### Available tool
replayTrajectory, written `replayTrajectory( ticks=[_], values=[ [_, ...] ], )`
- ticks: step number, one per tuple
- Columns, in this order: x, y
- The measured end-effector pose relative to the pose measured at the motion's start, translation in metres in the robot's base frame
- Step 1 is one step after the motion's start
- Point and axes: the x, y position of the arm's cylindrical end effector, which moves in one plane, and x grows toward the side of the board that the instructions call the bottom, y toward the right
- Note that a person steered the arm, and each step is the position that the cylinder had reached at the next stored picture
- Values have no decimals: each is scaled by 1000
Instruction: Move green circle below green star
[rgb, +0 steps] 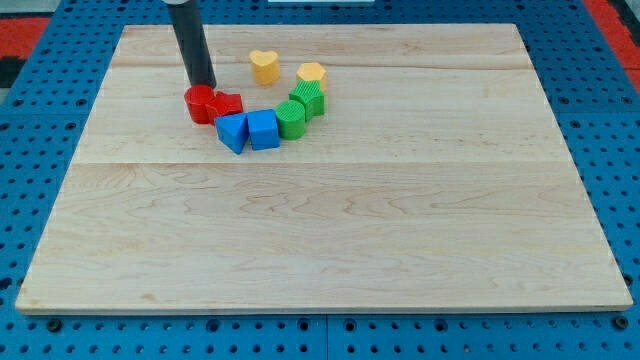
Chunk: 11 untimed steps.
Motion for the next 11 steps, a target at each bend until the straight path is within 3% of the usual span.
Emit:
replayTrajectory(
  ticks=[4,11],
  values=[
    [10,67],
    [93,106]
  ],
)
